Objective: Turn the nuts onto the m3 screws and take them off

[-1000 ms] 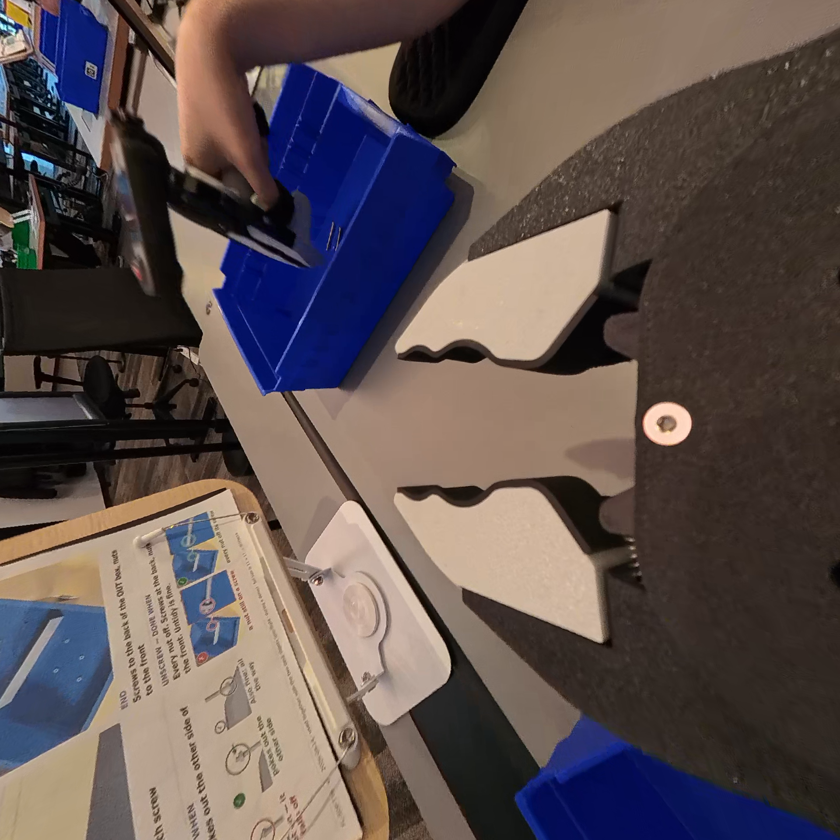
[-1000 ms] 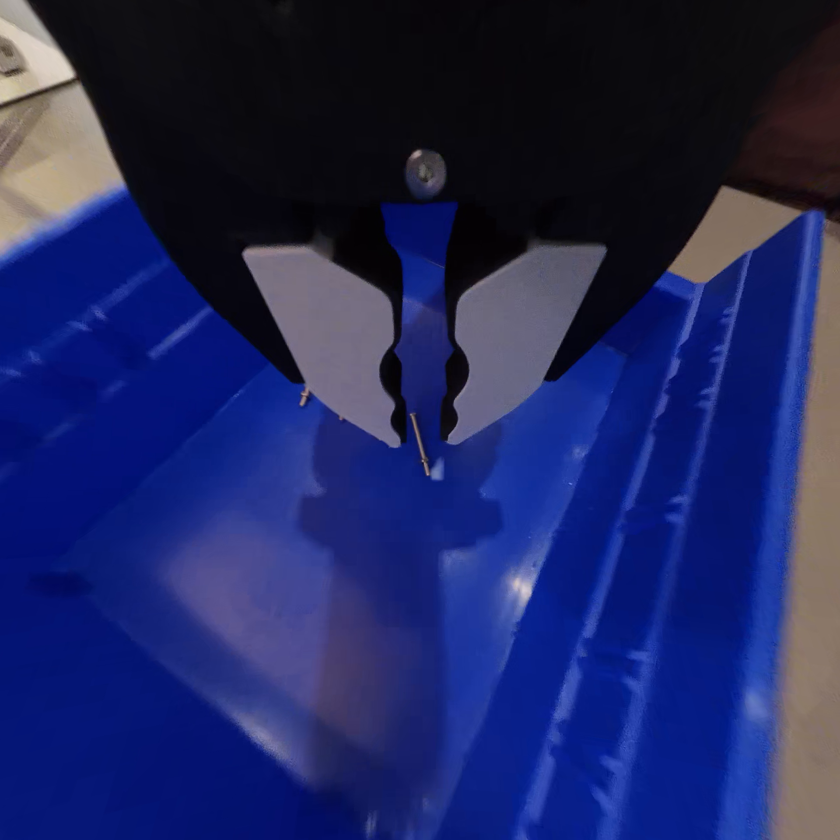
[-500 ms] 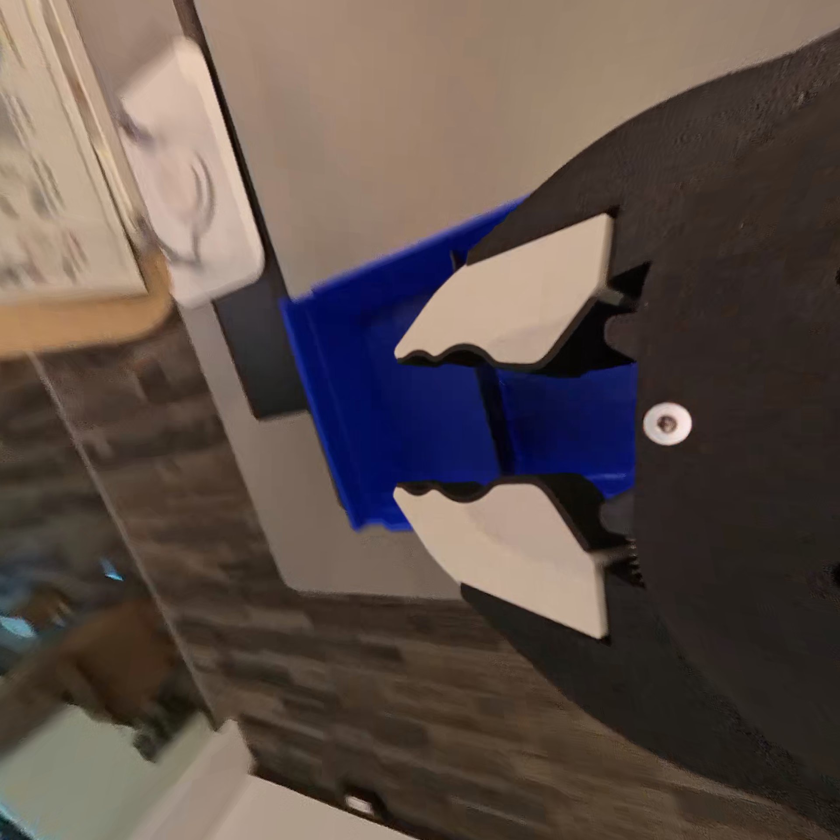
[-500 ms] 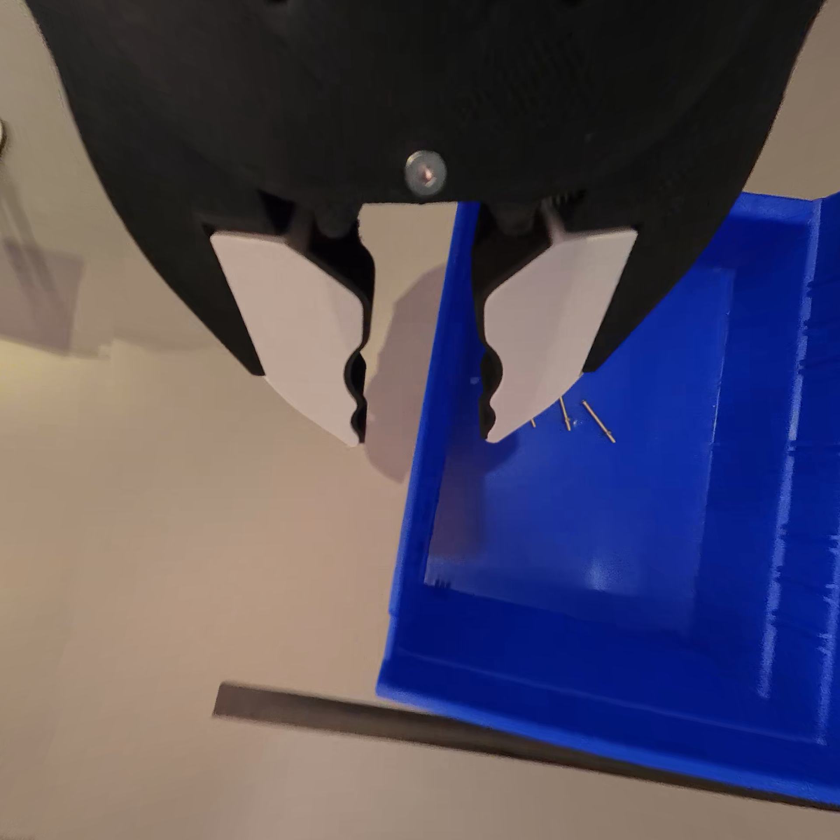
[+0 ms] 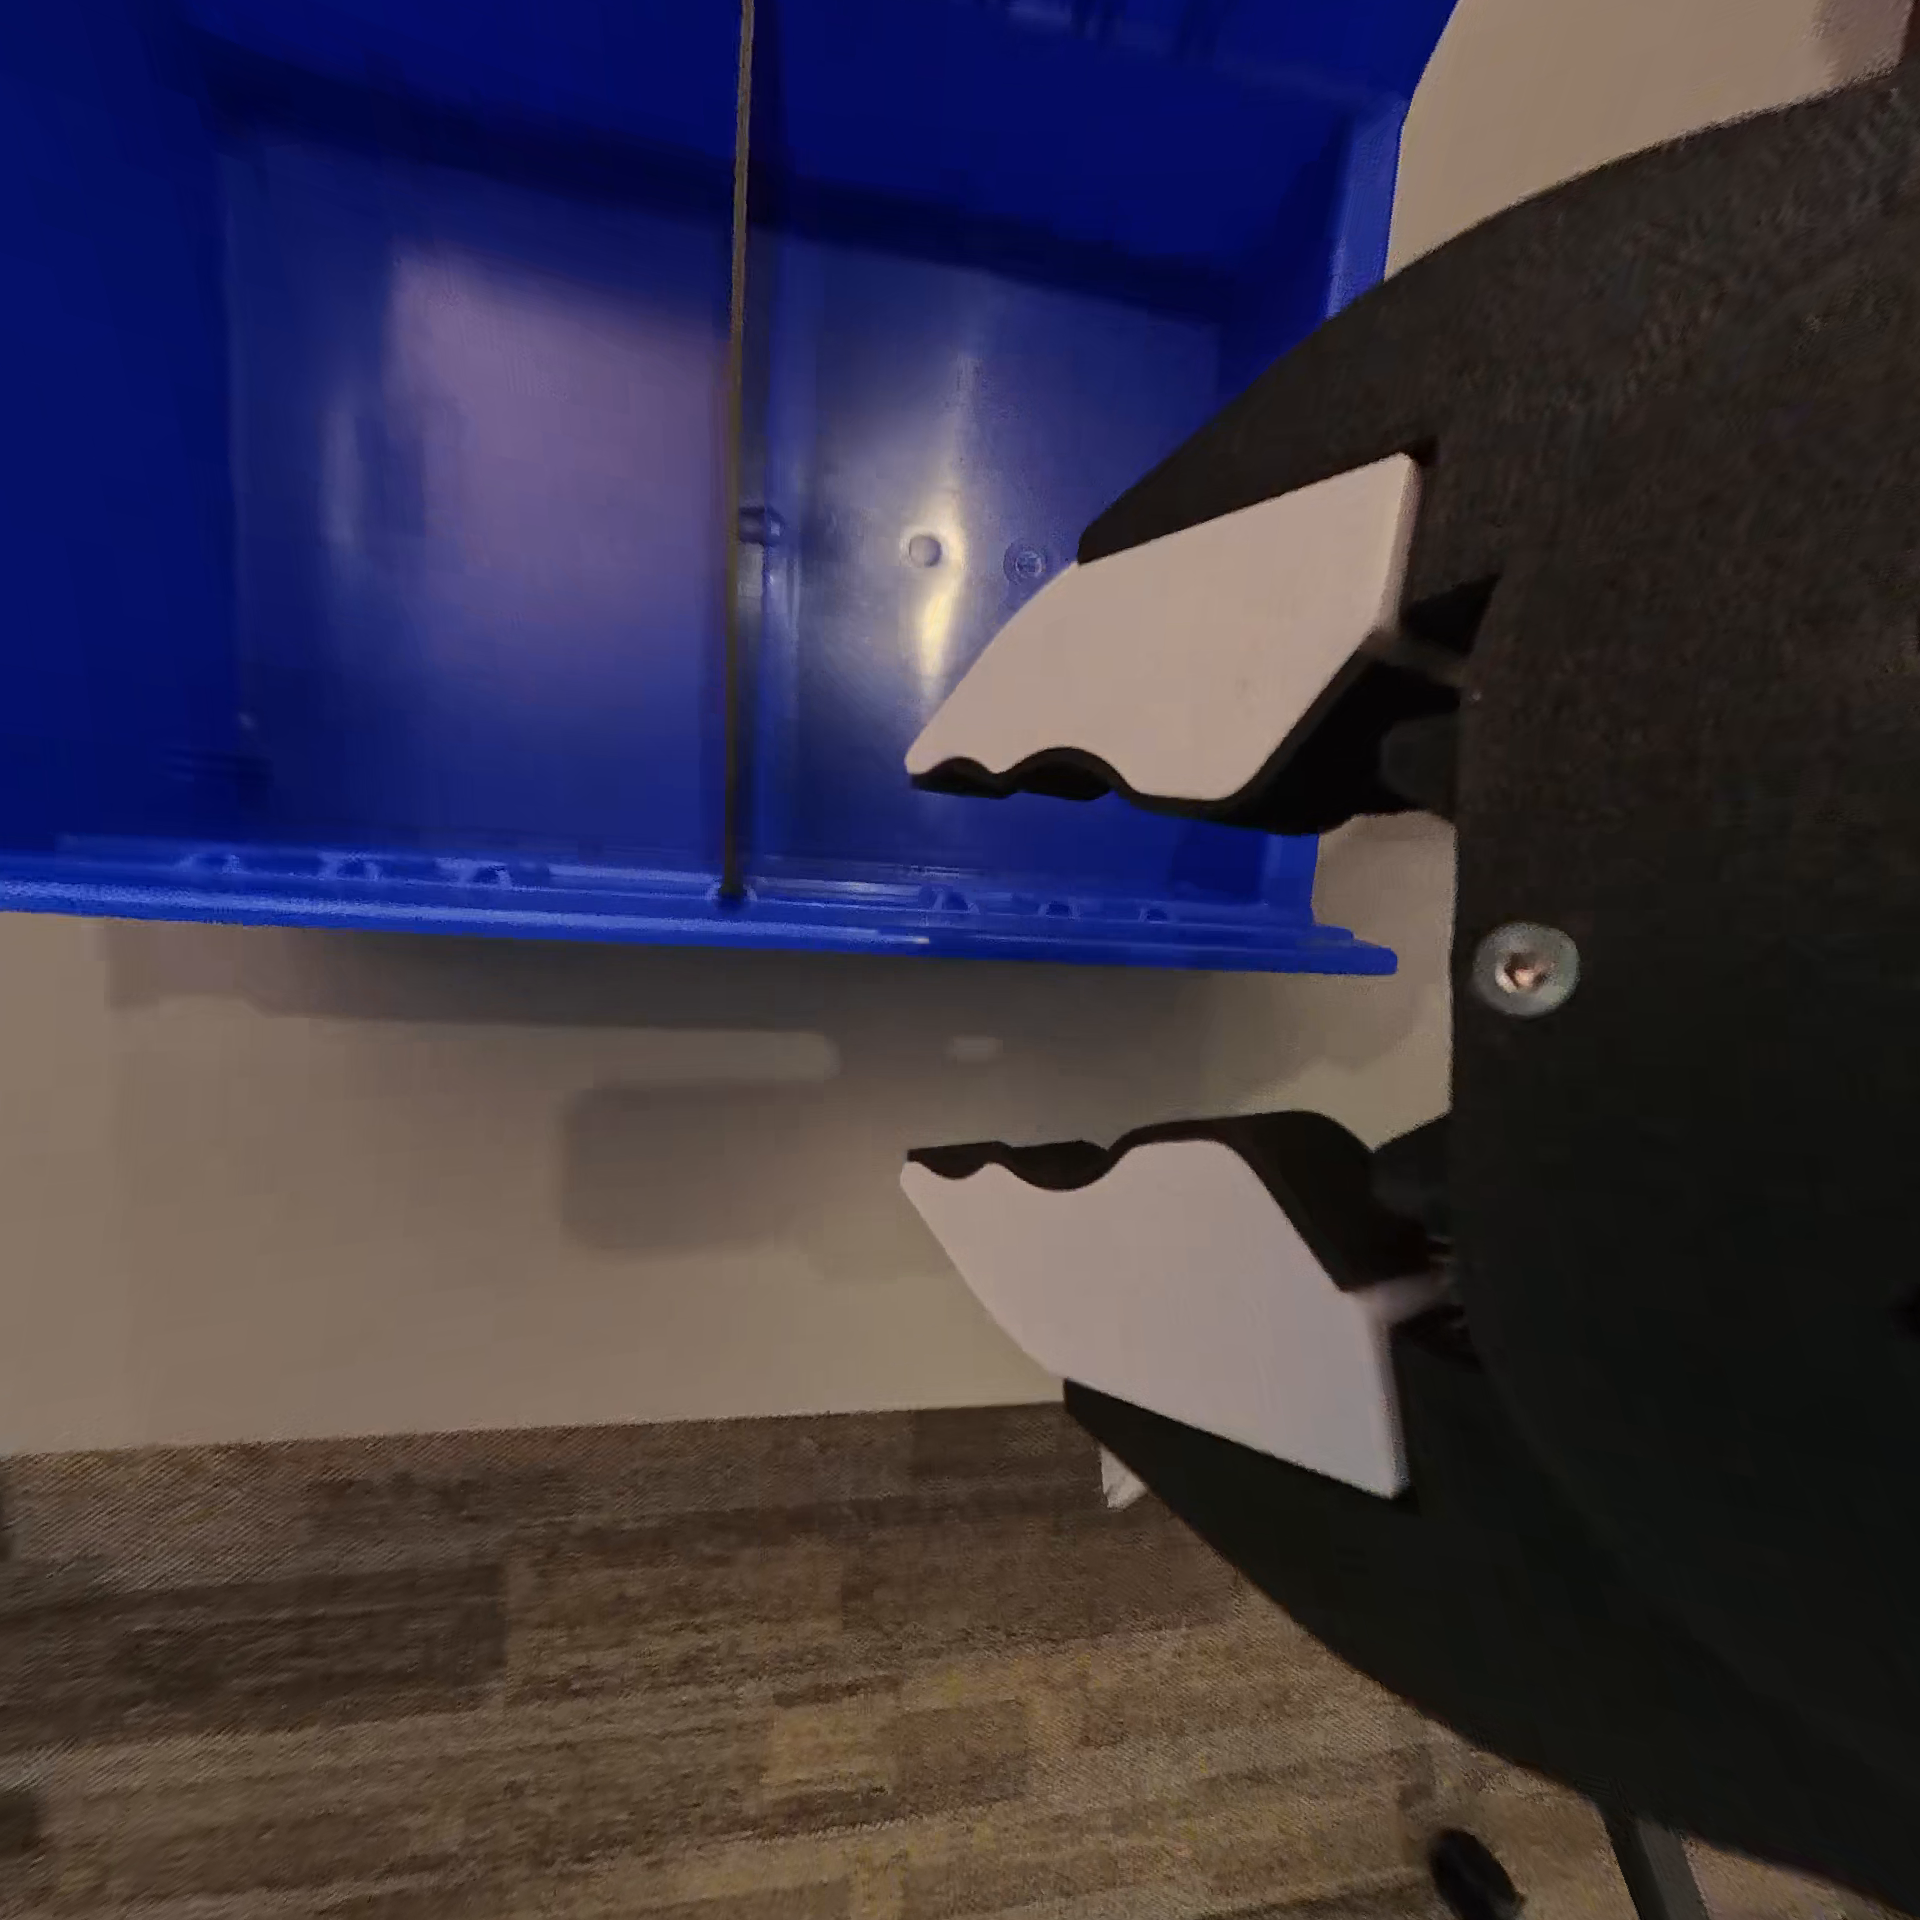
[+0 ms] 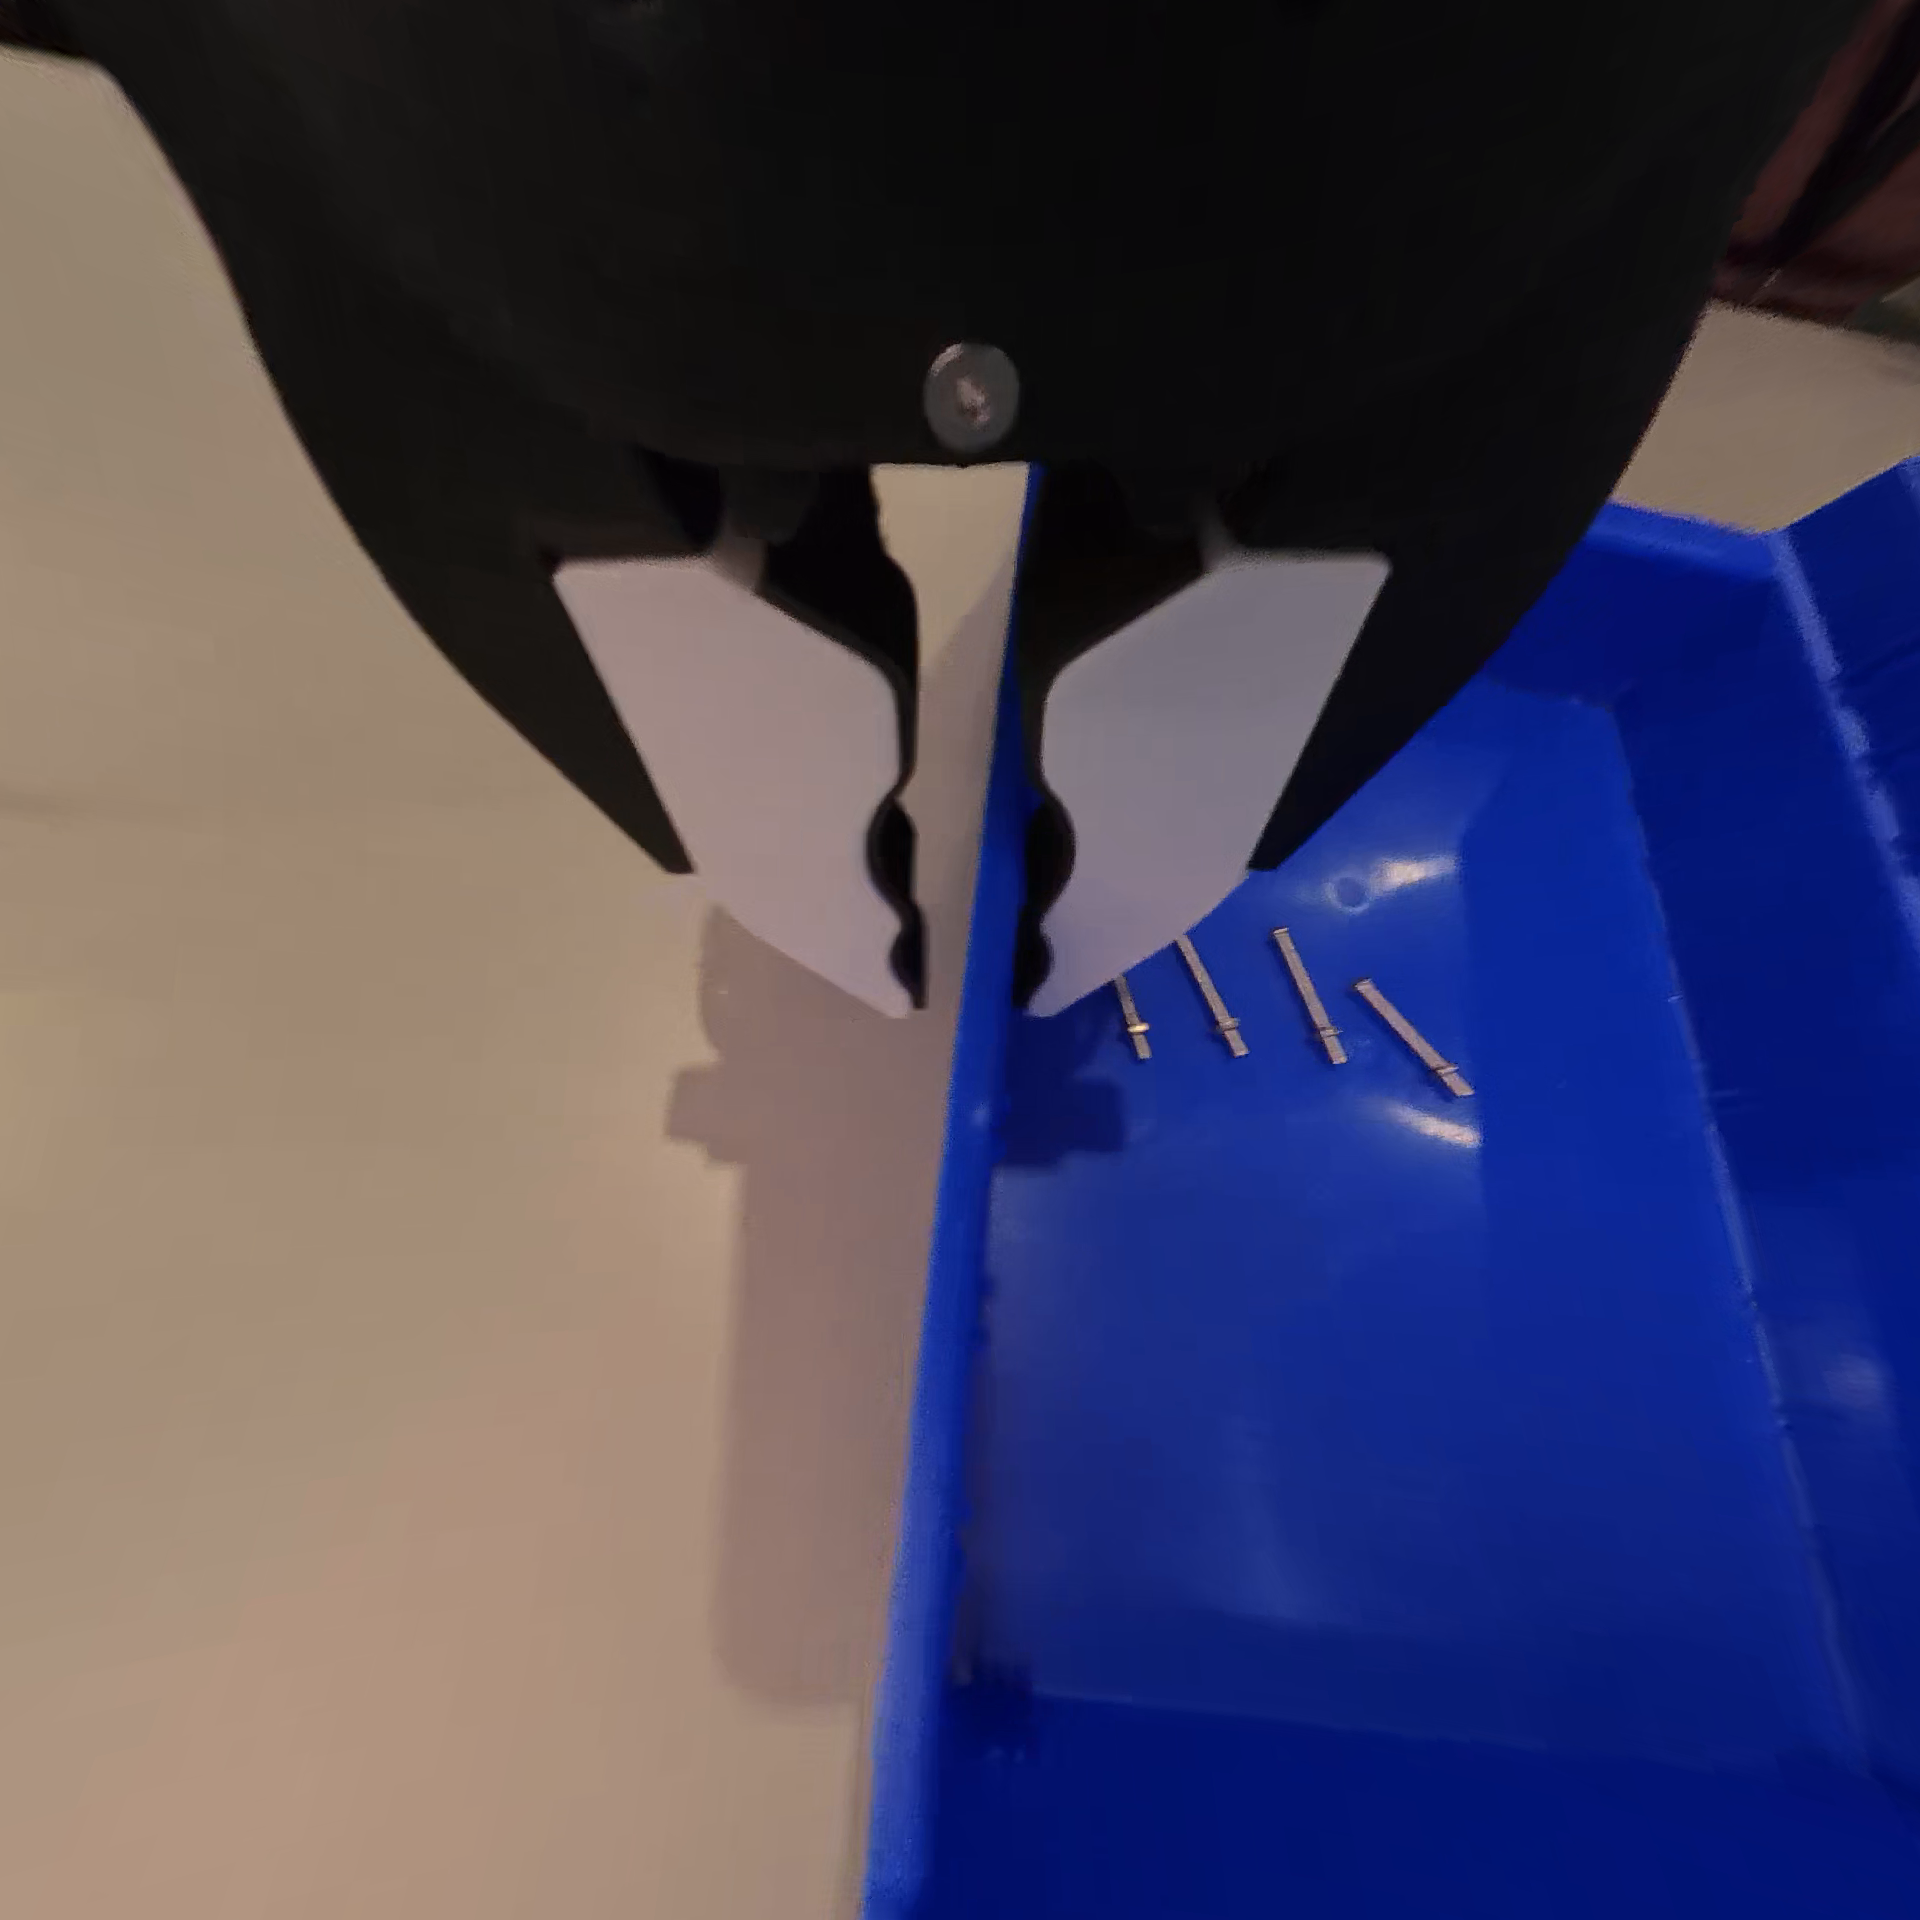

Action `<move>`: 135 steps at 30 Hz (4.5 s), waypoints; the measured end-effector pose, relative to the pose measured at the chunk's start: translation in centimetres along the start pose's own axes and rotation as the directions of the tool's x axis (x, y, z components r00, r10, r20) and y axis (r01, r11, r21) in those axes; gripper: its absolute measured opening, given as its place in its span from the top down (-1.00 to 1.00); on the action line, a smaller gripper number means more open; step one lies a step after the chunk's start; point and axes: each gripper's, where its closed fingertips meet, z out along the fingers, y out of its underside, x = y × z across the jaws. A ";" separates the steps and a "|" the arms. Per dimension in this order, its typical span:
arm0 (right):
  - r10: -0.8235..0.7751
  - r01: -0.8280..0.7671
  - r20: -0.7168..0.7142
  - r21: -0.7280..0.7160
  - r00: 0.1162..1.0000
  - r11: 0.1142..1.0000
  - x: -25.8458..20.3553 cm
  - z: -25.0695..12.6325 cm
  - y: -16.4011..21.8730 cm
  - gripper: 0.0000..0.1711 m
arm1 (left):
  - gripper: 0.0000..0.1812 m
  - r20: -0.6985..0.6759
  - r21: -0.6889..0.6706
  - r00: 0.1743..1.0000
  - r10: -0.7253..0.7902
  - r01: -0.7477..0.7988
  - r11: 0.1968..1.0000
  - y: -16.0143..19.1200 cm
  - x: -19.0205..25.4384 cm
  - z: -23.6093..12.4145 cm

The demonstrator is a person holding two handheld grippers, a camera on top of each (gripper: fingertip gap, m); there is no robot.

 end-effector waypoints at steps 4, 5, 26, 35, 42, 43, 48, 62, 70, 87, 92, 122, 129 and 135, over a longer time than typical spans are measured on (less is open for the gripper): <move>0.016 -0.015 0.018 -0.017 1.000 1.000 -0.3 0.1 0.1 0.91 | 0.32 -0.026 -0.093 0.999 -0.024 0.022 0.995 1.2 -0.1 1.9; 0.012 -0.012 0.015 -0.017 1.000 1.000 -0.3 0.1 0.1 0.91 | 0.34 -0.046 -0.123 0.998 -0.031 0.025 0.992 1.6 0.2 2.2; -0.018 0.025 0.066 -0.113 0.998 0.993 -7.3 1.2 -0.1 0.94 | 0.90 -0.162 -0.277 0.986 0.030 -0.074 0.958 2.8 5.4 4.7; -0.076 0.079 0.022 -0.125 0.997 0.989 -10.6 1.8 -0.2 0.93 | 0.78 -0.214 -0.256 0.939 0.270 -0.321 0.912 2.4 13.8 3.9; -0.119 0.127 0.050 -0.200 0.992 0.971 -12.5 2.6 1.2 0.93 | 0.69 -0.162 -0.257 0.897 0.411 -0.441 0.860 2.8 17.6 3.3; -0.131 0.137 0.041 -0.223 0.991 0.965 -12.6 2.9 1.5 0.93 | 0.69 -0.166 -0.254 0.889 0.426 -0.456 0.853 2.9 18.0 3.2; -0.152 0.157 0.038 -0.233 0.988 0.960 -13.7 3.7 1.6 0.94 | 0.68 -0.181 -0.235 0.858 0.481 -0.512 0.826 3.3 20.0 2.8; -0.015 0.019 0.016 -0.303 1.000 0.953 -15.0 3.5 3.5 0.94 | 0.60 -0.316 -0.169 0.804 0.504 -0.571 0.803 3.7 22.6 1.8; -0.054 0.054 0.011 -0.358 0.999 0.932 -15.0 3.9 3.8 0.93 | 0.67 -0.373 0.082 0.774 0.512 -0.522 0.849 0.9 21.7 -3.0; 0.116 -0.088 0.103 -0.250 0.988 0.964 -10.8 -0.7 3.8 0.95 | 0.73 -0.400 0.410 0.793 0.459 -0.294 0.864 0.5 13.3 -12.8; 0.099 -0.088 0.032 -0.255 0.995 0.963 -11.7 -5.9 3.4 0.95 | 0.73 -0.423 0.423 0.815 0.396 -0.209 0.882 0.8 10.4 -13.3; -0.521 0.574 0.241 -0.326 0.819 0.751 -67.1 0.2 -1.9 0.94 | 0.72 -0.480 0.501 0.863 -0.157 0.417 0.759 4.2 -8.6 -14.9; -0.494 0.529 0.193 -0.381 0.848 0.759 -69.9 5.0 -1.1 0.93 | 0.72 -0.468 0.509 0.882 -0.064 0.328 0.796 3.6 -6.2 -15.4; -0.477 0.488 0.140 -0.429 0.867 0.760 -69.0 9.8 -0.1 0.92 | 0.71 -0.488 0.500 0.871 -0.053 0.329 0.801 3.5 -6.0 -15.2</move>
